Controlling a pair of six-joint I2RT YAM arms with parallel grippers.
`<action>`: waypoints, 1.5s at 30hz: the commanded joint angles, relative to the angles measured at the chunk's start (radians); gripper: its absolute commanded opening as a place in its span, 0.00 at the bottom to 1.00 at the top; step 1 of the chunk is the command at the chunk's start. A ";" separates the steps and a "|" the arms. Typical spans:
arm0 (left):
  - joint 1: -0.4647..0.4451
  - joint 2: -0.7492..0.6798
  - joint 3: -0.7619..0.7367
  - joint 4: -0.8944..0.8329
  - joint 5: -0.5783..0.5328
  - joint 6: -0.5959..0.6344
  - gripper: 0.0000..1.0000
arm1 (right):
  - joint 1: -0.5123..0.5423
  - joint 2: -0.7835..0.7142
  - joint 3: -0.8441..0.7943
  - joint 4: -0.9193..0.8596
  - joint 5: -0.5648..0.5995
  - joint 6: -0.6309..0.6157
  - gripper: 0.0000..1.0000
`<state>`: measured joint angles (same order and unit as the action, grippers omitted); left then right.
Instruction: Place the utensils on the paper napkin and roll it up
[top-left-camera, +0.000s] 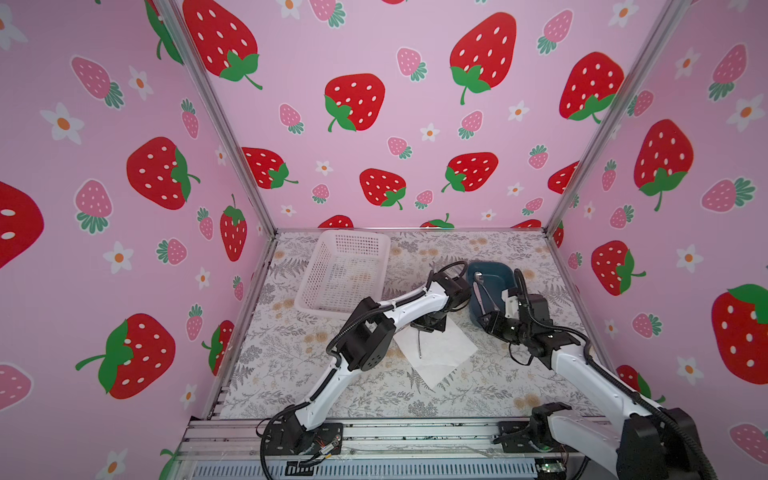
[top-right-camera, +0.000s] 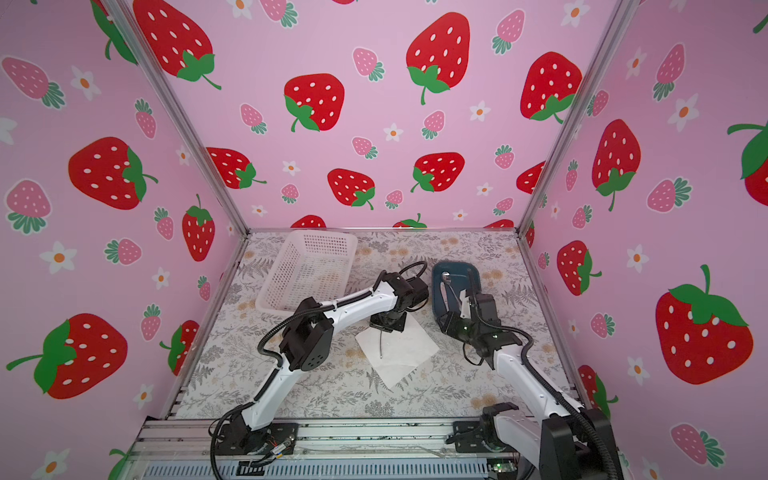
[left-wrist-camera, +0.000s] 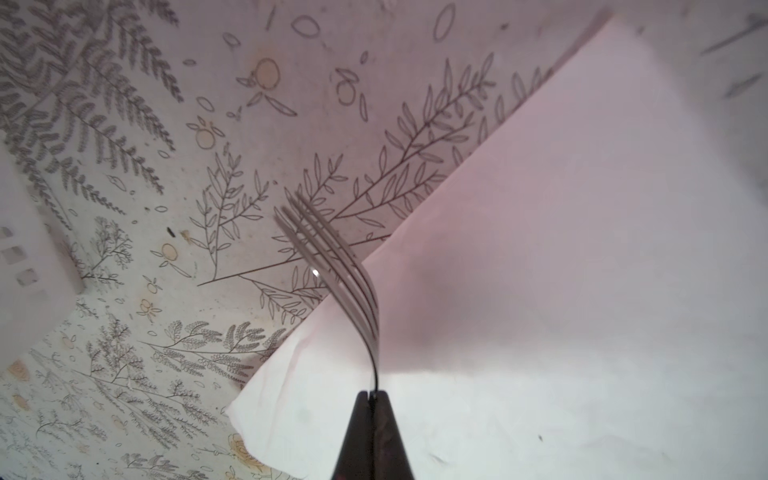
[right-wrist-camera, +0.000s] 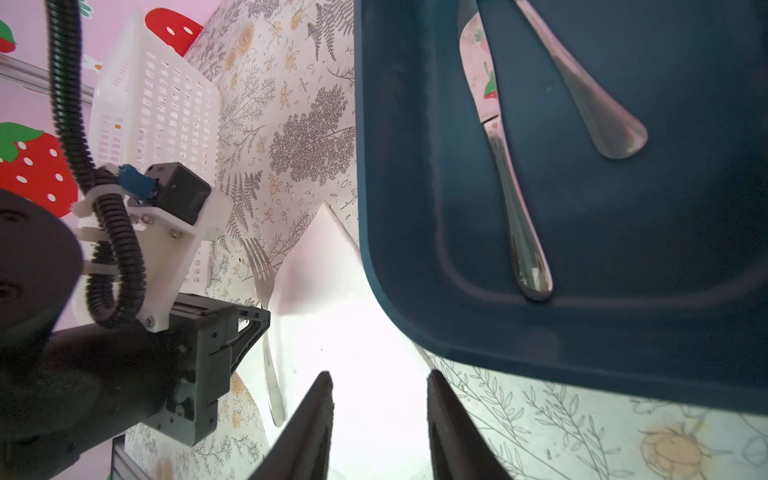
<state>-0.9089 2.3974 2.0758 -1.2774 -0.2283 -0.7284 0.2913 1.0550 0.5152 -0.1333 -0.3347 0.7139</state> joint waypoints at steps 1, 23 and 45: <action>-0.010 0.030 0.042 -0.068 -0.022 0.000 0.02 | -0.009 -0.026 -0.011 -0.018 0.035 0.015 0.41; -0.021 -0.068 -0.030 0.033 0.028 -0.024 0.07 | -0.023 -0.039 -0.026 -0.021 0.023 0.012 0.42; 0.045 -0.205 -0.268 0.233 0.108 0.032 0.28 | -0.023 0.017 -0.029 0.043 -0.080 0.010 0.42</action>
<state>-0.8955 2.2486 1.8416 -1.1236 -0.1635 -0.7033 0.2745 1.0672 0.4923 -0.1051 -0.3943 0.7212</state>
